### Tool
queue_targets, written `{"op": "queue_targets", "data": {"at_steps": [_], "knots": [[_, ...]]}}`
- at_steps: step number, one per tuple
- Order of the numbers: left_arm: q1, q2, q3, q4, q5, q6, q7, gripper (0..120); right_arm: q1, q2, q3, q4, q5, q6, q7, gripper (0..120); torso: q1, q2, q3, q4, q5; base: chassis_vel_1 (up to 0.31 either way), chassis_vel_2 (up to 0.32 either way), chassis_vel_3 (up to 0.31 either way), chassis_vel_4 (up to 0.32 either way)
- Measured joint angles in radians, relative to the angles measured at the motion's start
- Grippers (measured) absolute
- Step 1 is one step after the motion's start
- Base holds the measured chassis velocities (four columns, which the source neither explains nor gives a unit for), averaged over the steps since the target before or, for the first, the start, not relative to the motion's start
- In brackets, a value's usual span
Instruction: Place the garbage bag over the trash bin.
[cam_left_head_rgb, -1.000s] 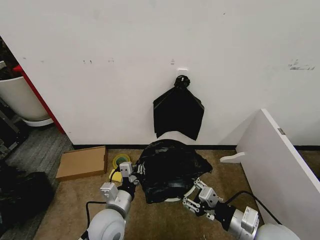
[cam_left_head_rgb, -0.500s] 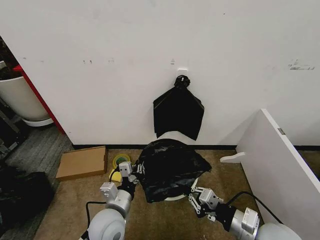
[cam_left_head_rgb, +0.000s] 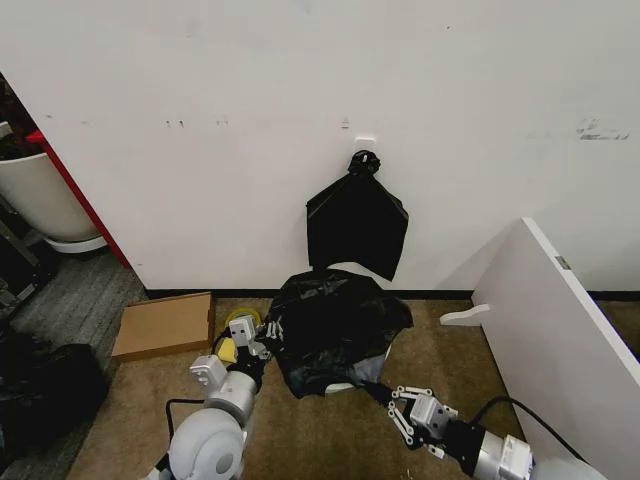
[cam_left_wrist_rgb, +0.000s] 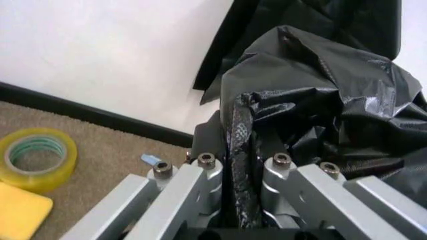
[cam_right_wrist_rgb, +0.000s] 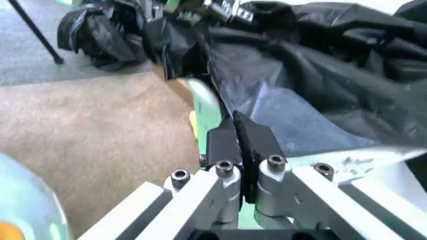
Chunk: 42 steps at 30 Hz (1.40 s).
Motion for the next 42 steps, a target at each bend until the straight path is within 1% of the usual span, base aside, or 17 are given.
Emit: {"op": "queue_targets", "data": {"at_steps": [5, 15, 18, 24, 27, 31, 32, 33, 37, 39, 42], "knots": [[-0.001, 0.012, -0.002, -0.007, -0.02, 0.001, -0.006, 4, 0.002, -0.001, 0.003, -0.024, -0.018, 0.012, -0.034, 0, 0.0, 0.0, 0.0, 0.0, 0.0, 0.0, 0.0, 0.0, 0.0], [-0.013, 0.014, -0.004, -0.017, -0.065, 0.012, -0.036, 4, 0.031, 0.011, -0.01, -0.105, -0.106, 0.114, -0.158, 0, 0.0, 0.0, 0.0, 0.0, -0.0003, 0.0, 0.0, 0.0, 0.0], [-0.012, 0.014, -0.003, -0.027, -0.076, 0.018, -0.04, 4, 0.05, 0.019, -0.023, -0.124, -0.123, 0.124, -0.16, 0, 0.0, 0.0, 0.0, 0.0, -0.0001, 0.0, 0.0, 0.0, 0.0], [-0.012, 0.011, 0.001, -0.053, -0.12, 0.041, -0.066, 4, 0.141, 0.059, -0.082, -0.201, -0.196, 0.146, -0.142, 0, 0.0, 0.0, 0.0, 0.0001, 0.0002, 0.0, 0.0, 0.0, 0.0], [-0.01, 0.013, -0.002, -0.055, -0.123, 0.042, -0.067, 4, 0.137, 0.062, -0.086, -0.202, -0.184, 0.146, -0.132, 0, 0.0, 0.0, 0.0, 0.0001, 0.0, 0.0, 0.0, 0.0, 0.0], [-0.014, 0.011, -0.005, -0.042, -0.12, 0.032, -0.072, 4, 0.095, 0.047, -0.056, -0.169, -0.18, 0.168, -0.142, 0, 0.0, 0.0, 0.0, 0.0001, -0.0003, 0.0, 0.0, 0.0, 0.0], [-0.017, 0.009, -0.005, -0.036, -0.12, 0.029, -0.075, 4, 0.083, 0.044, -0.05, -0.16, -0.178, 0.172, -0.141, 4, 0.0, 0.0, 0.0, 0.0, -0.0003, 0.0, 0.0, 0.0, 0.0], [-0.017, 0.009, -0.005, -0.036, -0.12, 0.029, -0.075, 4, 0.083, 0.044, -0.05, -0.16, -0.178, 0.172, -0.141, 4, 0.0, 0.0, 0.0, 0.0, -0.0003, 0.0, 0.0, 0.0, 0.0], [-0.039, -0.006, -0.003, -0.015, -0.138, 0.018, -0.109, 4, 0.034, 0.044, -0.027, -0.12, -0.18, 0.179, -0.08, 22, 0.0, 0.0, 0.0, -0.0001, -0.0001, 0.0, 0.0, 0.0, 0.0], [-0.041, -0.008, -0.003, -0.013, -0.144, 0.017, -0.114, 4, 0.029, 0.046, -0.026, -0.114, -0.18, 0.179, -0.065, 23, 0.0, 0.0, 0.0, -0.0001, 0.0, 0.0, 0.0, 0.0, 0.0], [-0.048, -0.015, -0.002, -0.011, -0.184, 0.016, -0.146, 4, 0.006, 0.059, -0.023, -0.074, -0.19, 0.167, 0.027, 37, 0.0, 0.0, 0.0, 0.0, 0.0001, 0.0, 0.0, 0.0, 0.0]]}}
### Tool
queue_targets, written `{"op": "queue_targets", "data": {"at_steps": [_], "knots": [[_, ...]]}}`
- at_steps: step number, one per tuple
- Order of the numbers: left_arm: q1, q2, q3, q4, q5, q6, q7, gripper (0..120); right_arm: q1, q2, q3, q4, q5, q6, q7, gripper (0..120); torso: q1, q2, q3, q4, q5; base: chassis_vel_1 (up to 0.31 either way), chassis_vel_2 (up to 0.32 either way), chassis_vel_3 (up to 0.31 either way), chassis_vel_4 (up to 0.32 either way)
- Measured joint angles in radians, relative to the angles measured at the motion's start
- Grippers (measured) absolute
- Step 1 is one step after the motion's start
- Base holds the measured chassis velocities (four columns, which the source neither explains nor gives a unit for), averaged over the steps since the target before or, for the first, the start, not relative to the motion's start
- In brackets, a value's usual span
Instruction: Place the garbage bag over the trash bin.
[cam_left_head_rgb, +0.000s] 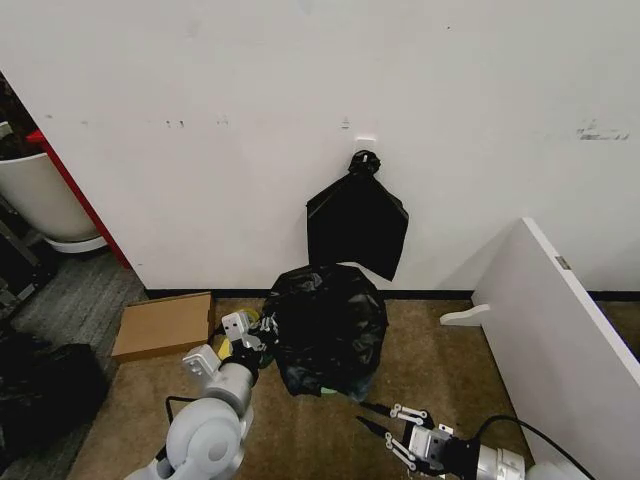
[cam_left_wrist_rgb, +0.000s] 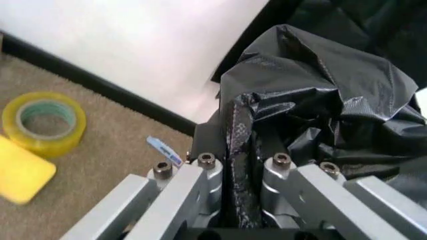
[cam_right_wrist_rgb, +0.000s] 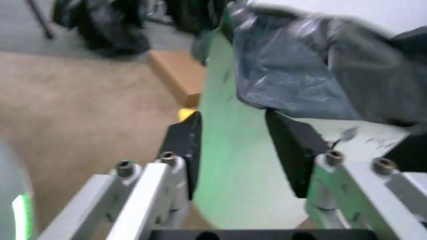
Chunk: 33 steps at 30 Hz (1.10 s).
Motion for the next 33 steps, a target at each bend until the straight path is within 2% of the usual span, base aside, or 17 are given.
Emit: {"op": "queue_targets", "data": {"at_steps": [3, 4, 6, 8, 12, 13, 16, 18, 21, 26, 32, 33], "knots": [[-0.001, -0.005, 0.001, 0.003, -0.021, 0.0, -0.021, 4, -0.024, 0.007, -0.005, 0.043, -0.027, -0.02, 0.07, 47, 0.0, 0.0, 0.0, 0.0, -0.0001, 0.0, 0.0, 0.0, 0.0], [-0.001, -0.007, 0.001, 0.005, -0.026, 0.0, -0.027, 4, -0.034, 0.009, -0.007, 0.058, -0.041, -0.032, 0.086, 54, 0.0, 0.0, 0.0, 0.0, -0.0001, 0.0, 0.0, 0.0, 0.0], [-0.002, -0.008, 0.002, 0.007, -0.028, 0.0, -0.031, 4, -0.04, 0.01, -0.007, 0.068, -0.05, -0.042, 0.094, 57, 0.0, 0.0, 0.0, 0.0, -0.0002, 0.0, 0.0, 0.0, 0.0], [-0.006, -0.012, 0.002, 0.014, -0.034, -0.001, -0.044, 4, -0.056, 0.01, -0.005, 0.088, -0.081, -0.07, 0.109, 67, 0.0, 0.0, 0.0, 0.0, -0.0002, 0.0, 0.0, 0.0, 0.0], [-0.014, -0.012, 0.002, 0.023, -0.057, -0.005, -0.067, 4, -0.063, 0.009, 0.002, 0.087, -0.13, -0.102, 0.154, 82, 0.0, 0.0, 0.0, 0.0001, 0.0, 0.0, 0.0, 0.0, 0.0], [-0.014, -0.012, 0.002, 0.023, -0.057, -0.005, -0.067, 4, -0.063, 0.009, 0.002, 0.087, -0.13, -0.102, 0.154, 82, 0.0, 0.0, 0.0, 0.0001, 0.0, 0.0, 0.0, 0.0, 0.0], [-0.023, -0.013, 0.0, 0.03, -0.085, -0.005, -0.089, 4, -0.063, 0.013, -0.009, 0.103, -0.144, -0.137, 0.226, 94, 0.0, 0.0, 0.0, 0.0, -0.0001, 0.0, 0.0, 0.0, 0.0], [-0.025, -0.014, 0.0, 0.031, -0.092, -0.005, -0.093, 4, -0.061, 0.015, -0.013, 0.107, -0.144, -0.139, 0.234, 93, 0.0, 0.0, 0.0, -0.0001, -0.0003, 0.0, 0.0, 0.0, 0.0], [-0.026, -0.015, 0.003, 0.033, -0.105, -0.001, -0.098, 4, -0.042, 0.024, -0.031, 0.109, -0.153, -0.122, 0.241, 81, 0.0, 0.0, 0.0, 0.0001, -0.0001, 0.0, 0.0, 0.0, 0.0], [-0.026, -0.02, 0.011, 0.033, -0.106, 0.007, -0.098, 4, -0.017, 0.038, -0.055, 0.11, -0.179, -0.09, 0.24, 77, 0.0, 0.0, 0.0, 0.0, -0.0002, 0.0, 0.0, 0.0, 0.0], [-0.017, -0.02, 0.025, 0.026, -0.107, 0.03, -0.11, 4, 0.011, 0.036, -0.071, 0.093, -0.207, -0.081, 0.196, 49, 0.0, 0.0, 0.0, 0.0, -0.0002, 0.0, 0.0, 0.0, 0.0], [-0.017, -0.02, 0.025, 0.026, -0.107, 0.03, -0.11, 4, 0.011, 0.036, -0.071, 0.093, -0.207, -0.081, 0.196, 49, 0.0, 0.0, 0.0, 0.0, -0.0002, 0.0, 0.0, 0.0, 0.0]]}}
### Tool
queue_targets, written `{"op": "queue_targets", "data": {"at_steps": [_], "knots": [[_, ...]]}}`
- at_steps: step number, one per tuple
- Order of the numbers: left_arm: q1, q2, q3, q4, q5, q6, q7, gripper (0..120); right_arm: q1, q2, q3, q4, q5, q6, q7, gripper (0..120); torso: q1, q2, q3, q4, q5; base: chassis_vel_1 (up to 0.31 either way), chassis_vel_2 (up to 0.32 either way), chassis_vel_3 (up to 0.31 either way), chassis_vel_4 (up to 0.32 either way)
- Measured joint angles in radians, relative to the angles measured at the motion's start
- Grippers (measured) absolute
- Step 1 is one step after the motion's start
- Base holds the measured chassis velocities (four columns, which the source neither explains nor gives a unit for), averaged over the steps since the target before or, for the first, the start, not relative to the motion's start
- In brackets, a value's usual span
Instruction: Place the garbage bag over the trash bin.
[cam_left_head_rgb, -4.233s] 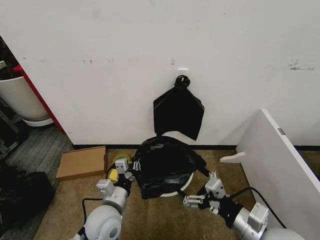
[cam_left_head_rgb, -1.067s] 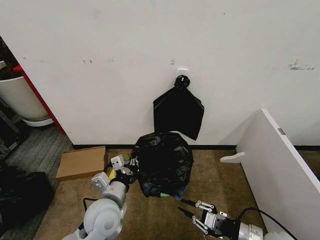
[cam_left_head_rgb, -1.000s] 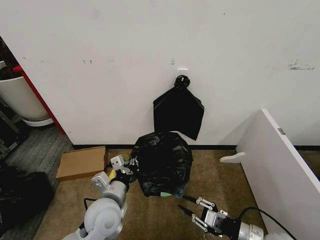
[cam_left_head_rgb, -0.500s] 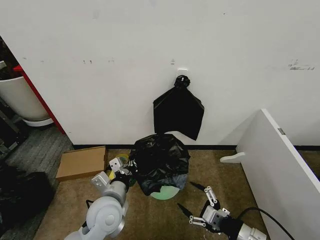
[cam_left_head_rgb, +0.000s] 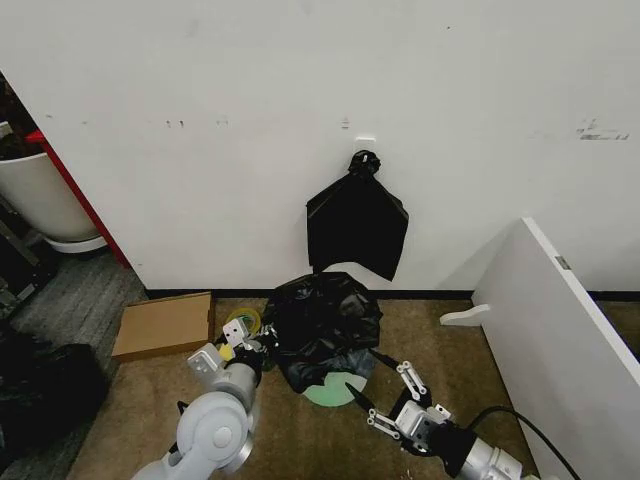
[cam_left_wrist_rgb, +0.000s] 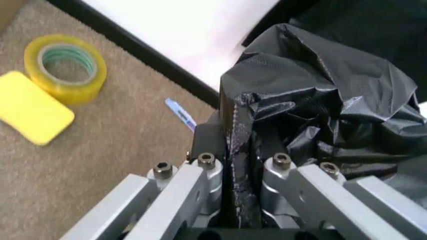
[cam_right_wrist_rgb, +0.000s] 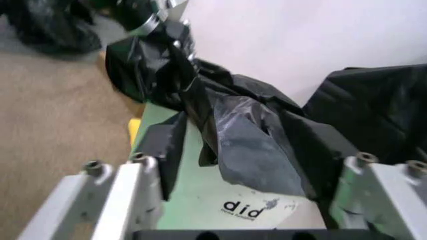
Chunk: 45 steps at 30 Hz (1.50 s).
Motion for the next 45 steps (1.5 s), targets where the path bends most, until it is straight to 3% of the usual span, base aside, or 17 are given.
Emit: {"op": "queue_targets", "data": {"at_steps": [14, 22, 27, 45], "knots": [[0.003, -0.004, -0.001, -0.004, -0.007, 0.002, 0.001, 4, -0.002, -0.001, -0.004, -0.022, -0.037, 0.02, -0.003, 1, 0.0, 0.0, 0.0, 0.0, 0.0, 0.0, 0.0, 0.0, 0.0], [0.001, -0.006, -0.002, 0.003, -0.014, 0.0, 0.002, 4, -0.005, -0.004, 0.0, -0.034, -0.031, 0.08, -0.025, 0, 0.0, 0.0, 0.0, 0.0, -0.0001, 0.0, 0.0, 0.0, 0.0], [0.0, -0.006, -0.006, -0.005, -0.016, -0.015, 0.008, 4, 0.011, 0.007, -0.01, -0.112, -0.049, 0.127, -0.083, 0, 0.0, 0.0, 0.0, -0.0001, 0.0, 0.0, 0.0, 0.0, 0.0], [0.017, 0.004, -0.014, -0.051, -0.053, 0.002, 0.014, 4, 0.163, 0.049, -0.085, -0.293, -0.218, 0.148, -0.072, 0, 0.0, 0.0, 0.0, 0.0, 0.0001, 0.0, 0.0, 0.0, 0.0]]}}
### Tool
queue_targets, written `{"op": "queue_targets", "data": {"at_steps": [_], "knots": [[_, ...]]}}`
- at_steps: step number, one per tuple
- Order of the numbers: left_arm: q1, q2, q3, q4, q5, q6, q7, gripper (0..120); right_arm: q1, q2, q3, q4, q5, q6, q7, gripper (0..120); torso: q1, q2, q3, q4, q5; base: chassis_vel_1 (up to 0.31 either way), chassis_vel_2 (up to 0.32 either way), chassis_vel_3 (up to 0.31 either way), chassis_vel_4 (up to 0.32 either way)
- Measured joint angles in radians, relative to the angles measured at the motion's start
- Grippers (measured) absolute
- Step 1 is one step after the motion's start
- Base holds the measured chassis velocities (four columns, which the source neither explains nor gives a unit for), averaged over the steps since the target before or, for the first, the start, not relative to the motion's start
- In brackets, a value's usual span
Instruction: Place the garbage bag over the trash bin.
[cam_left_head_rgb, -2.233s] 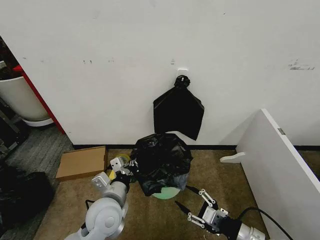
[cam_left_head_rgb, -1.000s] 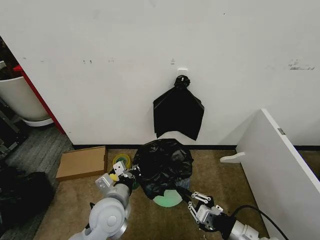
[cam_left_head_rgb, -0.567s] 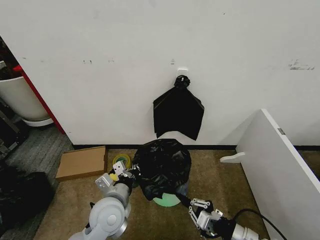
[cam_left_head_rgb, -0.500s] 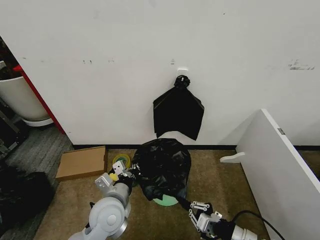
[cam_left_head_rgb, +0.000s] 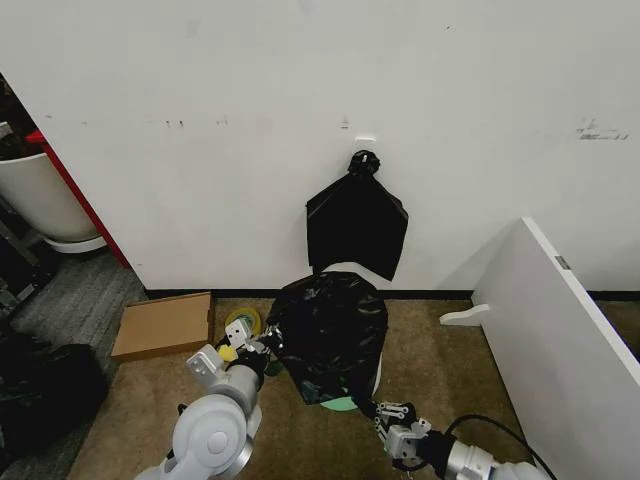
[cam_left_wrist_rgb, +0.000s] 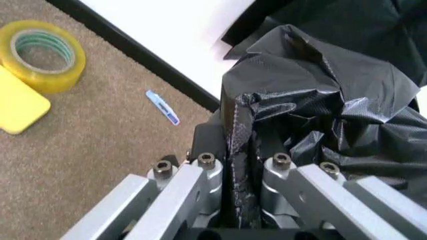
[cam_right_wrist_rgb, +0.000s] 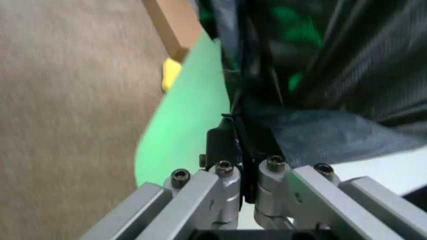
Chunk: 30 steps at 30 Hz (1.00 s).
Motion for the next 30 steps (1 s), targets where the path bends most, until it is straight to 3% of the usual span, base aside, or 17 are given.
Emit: {"op": "queue_targets", "data": {"at_steps": [11, 18, 22, 24, 30], "knots": [[0.007, 0.005, 0.021, 0.002, 0.026, 0.004, 0.014, 4, 0.047, 0.032, -0.039, -0.094, -0.023, 0.005, -0.028, 0, 0.0, 0.0, 0.0, 0.0, 0.0, 0.0, 0.0, 0.0, 0.0], [0.015, 0.005, 0.021, 0.009, 0.06, 0.004, 0.027, 4, 0.033, 0.056, -0.035, -0.082, 0.005, -0.002, -0.029, 0, 0.0, 0.0, 0.0, 0.0, -0.0002, 0.0, 0.0, 0.0, 0.0], [0.017, 0.006, 0.019, 0.011, 0.094, 0.001, 0.037, 4, -0.005, 0.11, -0.015, -0.041, 0.057, 0.008, -0.062, 15, 0.0, 0.0, 0.0, 0.0, -0.0002, 0.0, 0.0, 0.0, 0.0], [0.018, 0.007, 0.018, 0.011, 0.098, 0.0, 0.038, 4, -0.017, 0.119, -0.011, -0.031, 0.063, 0.013, -0.067, 16, 0.0, 0.0, 0.0, 0.0, -0.0002, 0.0, 0.0, 0.0, 0.0], [0.03, 0.015, 0.006, 0.006, 0.132, -0.005, 0.05, 4, -0.115, 0.153, 0.021, 0.023, 0.075, 0.053, -0.077, 43, 0.0, 0.0, 0.0, 0.0, -0.0002, 0.0, 0.0, 0.0, 0.0]]}}
